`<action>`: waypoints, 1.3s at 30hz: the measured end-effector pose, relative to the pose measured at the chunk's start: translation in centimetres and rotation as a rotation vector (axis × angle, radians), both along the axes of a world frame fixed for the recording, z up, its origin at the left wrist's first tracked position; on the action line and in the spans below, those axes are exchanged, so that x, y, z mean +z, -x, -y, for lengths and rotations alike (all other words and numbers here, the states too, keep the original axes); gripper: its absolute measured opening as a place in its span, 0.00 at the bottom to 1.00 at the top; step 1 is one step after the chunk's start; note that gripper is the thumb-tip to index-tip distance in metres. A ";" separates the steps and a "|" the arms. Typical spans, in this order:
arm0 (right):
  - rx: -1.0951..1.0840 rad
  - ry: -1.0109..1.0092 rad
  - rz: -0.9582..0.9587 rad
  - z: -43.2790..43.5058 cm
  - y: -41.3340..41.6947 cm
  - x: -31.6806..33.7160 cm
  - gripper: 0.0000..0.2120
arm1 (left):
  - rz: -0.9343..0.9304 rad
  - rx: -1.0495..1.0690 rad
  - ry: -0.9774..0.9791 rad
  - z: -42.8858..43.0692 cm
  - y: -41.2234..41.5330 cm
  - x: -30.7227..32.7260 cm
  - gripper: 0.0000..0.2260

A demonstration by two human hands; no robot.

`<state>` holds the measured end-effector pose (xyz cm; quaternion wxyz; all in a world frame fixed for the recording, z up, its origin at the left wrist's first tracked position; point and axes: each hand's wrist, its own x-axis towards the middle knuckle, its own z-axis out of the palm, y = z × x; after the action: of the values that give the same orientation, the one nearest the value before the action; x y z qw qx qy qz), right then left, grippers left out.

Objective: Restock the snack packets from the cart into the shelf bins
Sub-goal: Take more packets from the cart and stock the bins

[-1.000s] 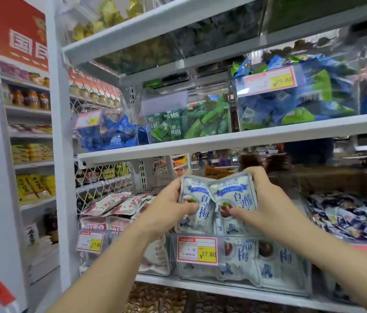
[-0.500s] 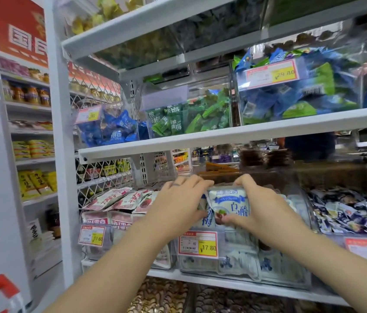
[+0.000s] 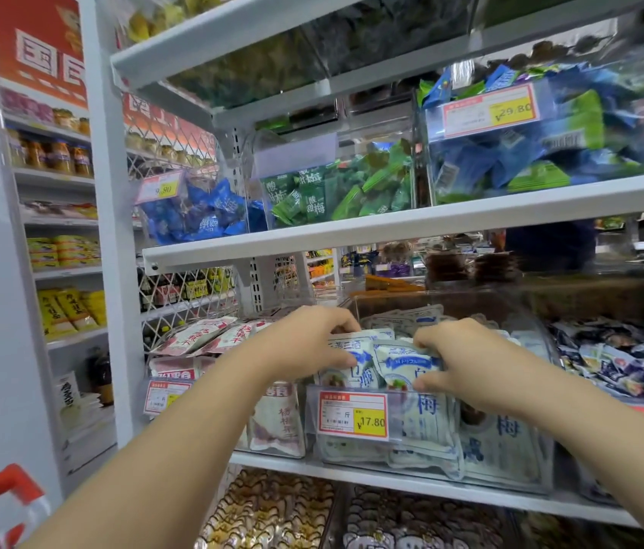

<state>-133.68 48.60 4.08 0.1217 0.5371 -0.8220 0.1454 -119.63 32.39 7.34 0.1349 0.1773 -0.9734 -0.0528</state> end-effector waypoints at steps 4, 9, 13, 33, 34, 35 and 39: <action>0.004 -0.085 -0.038 0.2 -0.2 0.6 0.21 | 0.126 -0.012 0.095 -0.5 1.5 -0.1 0.15; 0.030 -0.129 -0.049 -0.3 0.4 0.4 0.19 | 0.230 -0.023 0.289 -1.5 2.9 -1.2 0.07; 0.082 -0.185 -0.019 -0.4 0.6 0.6 0.18 | 0.273 -0.014 0.314 -1.0 2.2 -0.7 0.05; -0.010 -0.057 -0.212 0.0 -1.2 -3.1 0.48 | 0.201 0.042 0.199 -1.5 -0.4 -5.6 0.45; 0.011 -0.015 -0.234 -0.1 -1.3 -3.4 0.47 | 0.177 0.030 0.215 -1.6 -0.6 -5.9 0.44; 0.035 0.022 -0.258 -0.1 -1.3 -3.7 0.46 | 0.149 0.020 0.245 -1.6 -0.7 -6.4 0.43; 0.101 0.147 -0.445 -0.2 -0.6 -4.9 0.39 | 0.024 0.004 0.382 -1.4 -1.2 -8.8 0.38</action>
<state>-133.05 48.78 -0.85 0.3313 0.5860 -0.7341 0.0887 -118.45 33.75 -1.43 0.1545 0.1509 -0.9670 0.1353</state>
